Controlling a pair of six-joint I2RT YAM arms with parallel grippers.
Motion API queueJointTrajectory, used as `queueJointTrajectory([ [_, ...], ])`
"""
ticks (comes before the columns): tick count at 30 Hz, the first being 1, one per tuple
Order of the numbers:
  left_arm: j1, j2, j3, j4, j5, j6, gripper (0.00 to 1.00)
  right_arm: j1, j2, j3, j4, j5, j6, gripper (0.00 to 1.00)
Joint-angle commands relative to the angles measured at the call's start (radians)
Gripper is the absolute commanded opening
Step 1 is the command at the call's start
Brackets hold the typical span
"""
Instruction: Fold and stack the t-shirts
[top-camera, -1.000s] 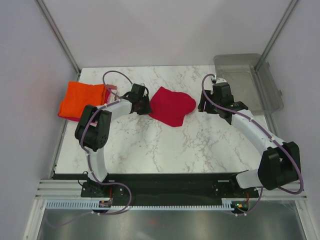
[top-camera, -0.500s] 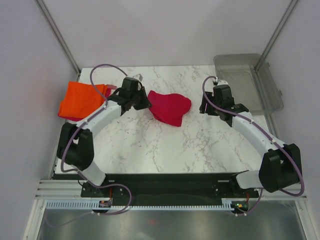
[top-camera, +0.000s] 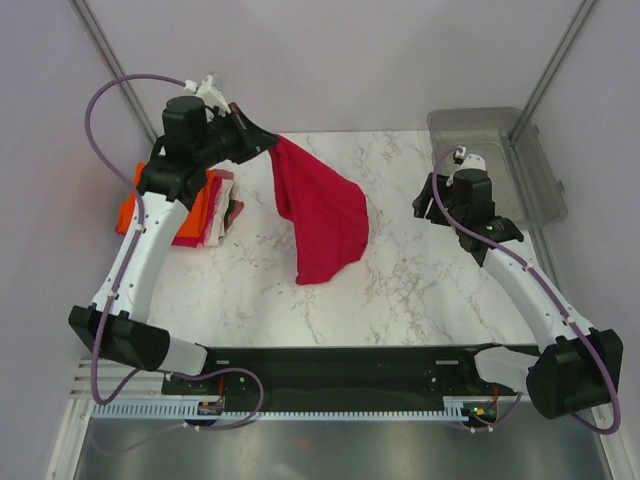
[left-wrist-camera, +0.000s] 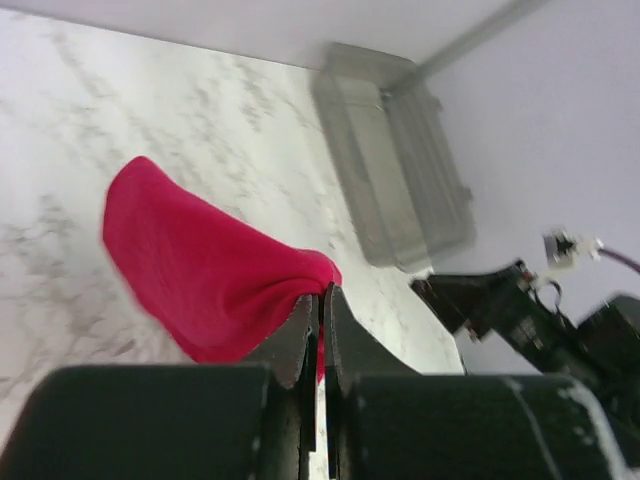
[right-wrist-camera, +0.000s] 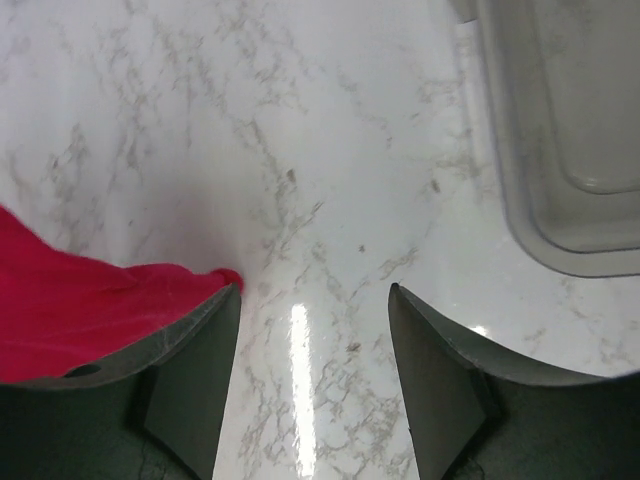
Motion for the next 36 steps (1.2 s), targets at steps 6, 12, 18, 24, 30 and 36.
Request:
queueJointTrajectory([
  [6, 0.050, 0.129, -0.109, -0.074, -0.003, -0.020, 0.02, 0.131, 0.097, -0.017, 0.068, -0.457, -0.074, 0.72],
  [12, 0.053, 0.117, -0.152, -0.074, -0.128, 0.036, 0.03, 0.378, 0.159, -0.084, 0.104, -0.420, -0.033, 0.69],
  [18, 0.053, 0.137, -0.166, -0.076, -0.147, 0.034, 0.02, 0.491, 0.197, -0.130, 0.088, -0.220, 0.044, 0.62],
  [24, 0.053, 0.117, -0.201, -0.071, -0.190, 0.040, 0.02, 0.596, 0.241, -0.140, 0.097, -0.176, 0.046, 0.63],
  [30, 0.060, 0.103, -0.235, -0.058, -0.215, 0.042, 0.02, 0.797, 0.358, -0.045, 0.097, -0.071, 0.069, 0.64],
  [36, 0.068, 0.098, -0.265, -0.048, -0.230, 0.040, 0.02, 0.894, 0.490, 0.055, 0.084, 0.041, 0.073, 0.61],
])
